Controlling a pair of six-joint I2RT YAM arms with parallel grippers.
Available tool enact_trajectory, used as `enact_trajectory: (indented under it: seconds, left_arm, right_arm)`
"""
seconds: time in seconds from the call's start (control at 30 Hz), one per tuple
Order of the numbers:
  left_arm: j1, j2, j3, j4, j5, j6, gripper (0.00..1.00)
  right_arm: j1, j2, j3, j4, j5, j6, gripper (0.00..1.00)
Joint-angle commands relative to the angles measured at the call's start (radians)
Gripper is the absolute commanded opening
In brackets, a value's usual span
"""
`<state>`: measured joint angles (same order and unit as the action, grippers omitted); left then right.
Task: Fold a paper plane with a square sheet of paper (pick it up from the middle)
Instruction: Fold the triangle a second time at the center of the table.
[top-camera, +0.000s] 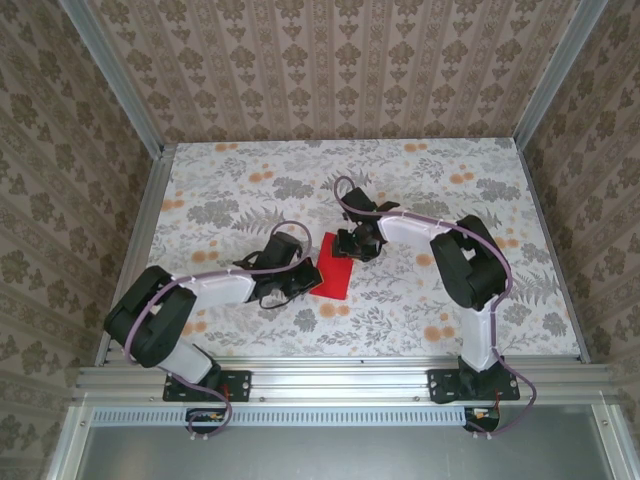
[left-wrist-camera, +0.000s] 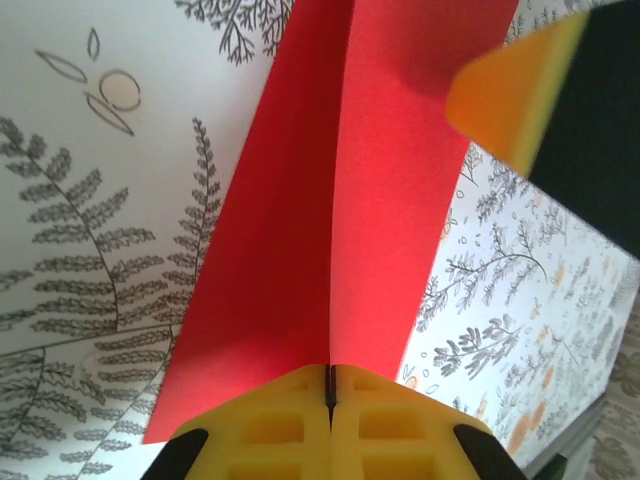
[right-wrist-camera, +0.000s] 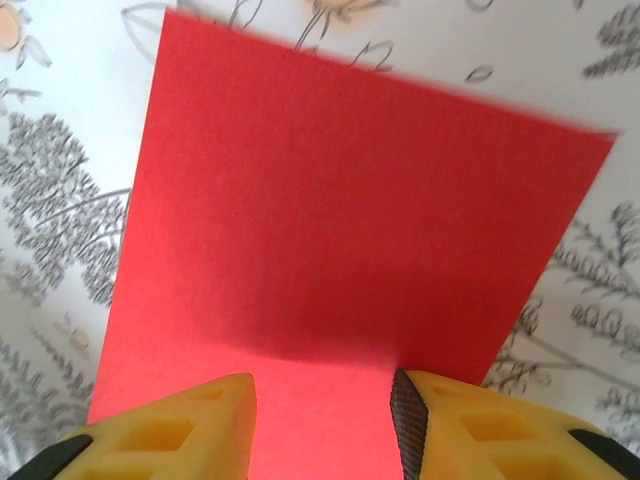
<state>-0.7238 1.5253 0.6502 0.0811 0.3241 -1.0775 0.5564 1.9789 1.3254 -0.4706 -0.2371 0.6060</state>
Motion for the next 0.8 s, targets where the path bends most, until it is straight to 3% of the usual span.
enact_trajectory:
  seconds: [0.0, 0.53, 0.63, 0.77]
  left_arm:
    - [-0.009, 0.019, 0.049, -0.132, -0.053, 0.081, 0.05]
    - [-0.012, 0.036, 0.096, -0.169, -0.06, 0.1, 0.08]
    - [-0.013, 0.04, 0.103, -0.157, -0.051, 0.092, 0.14]
    - [-0.018, 0.04, 0.087, -0.095, -0.026, 0.061, 0.3]
  right_arm:
    - [-0.001, -0.064, -0.035, 0.006, -0.091, -0.007, 0.41]
    - [-0.001, 0.026, -0.081, 0.03, -0.116, -0.005, 0.25]
    - [-0.001, 0.041, -0.086, 0.027, -0.095, -0.005, 0.24]
    - [-0.003, 0.053, -0.09, 0.024, -0.08, -0.006, 0.24]
